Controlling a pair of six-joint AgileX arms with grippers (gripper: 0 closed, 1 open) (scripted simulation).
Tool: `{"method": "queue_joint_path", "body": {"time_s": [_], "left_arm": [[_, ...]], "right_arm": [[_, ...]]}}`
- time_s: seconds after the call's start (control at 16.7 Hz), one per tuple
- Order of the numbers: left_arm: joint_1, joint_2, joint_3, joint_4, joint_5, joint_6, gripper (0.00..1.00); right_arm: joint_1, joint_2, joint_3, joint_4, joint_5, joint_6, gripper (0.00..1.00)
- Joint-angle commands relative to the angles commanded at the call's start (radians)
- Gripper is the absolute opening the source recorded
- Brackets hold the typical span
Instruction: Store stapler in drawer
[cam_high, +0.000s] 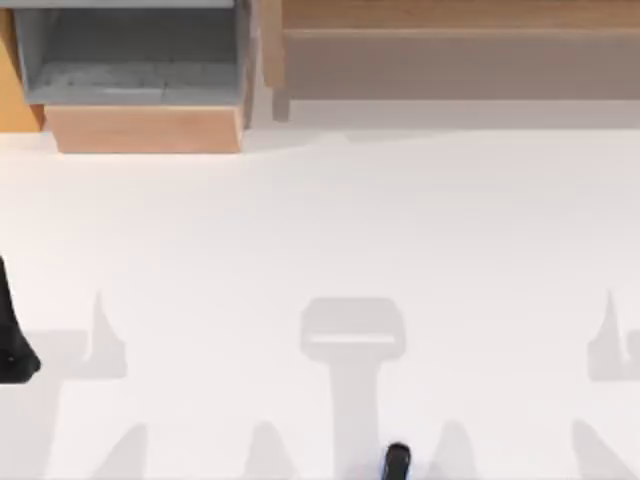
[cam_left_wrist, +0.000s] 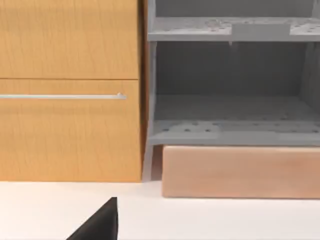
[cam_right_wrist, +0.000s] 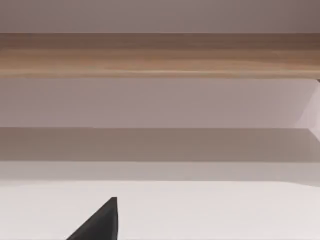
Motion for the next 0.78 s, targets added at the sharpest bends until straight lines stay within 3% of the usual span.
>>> {"method": "queue_joint_path", "body": {"time_s": [0.36, 0.78], "left_arm": [[0.006, 0.095, 0.041, 0.044, 0.031, 0.065, 1.0], [0.077, 0.568, 0.258, 0.278, 0.146, 0.394, 1.0]], "right_arm": [[0.0, 0.0, 0.0, 0.0, 0.0, 0.0, 1.0], [0.0, 0.0, 0.0, 0.0, 0.0, 0.0, 1.0]]}}
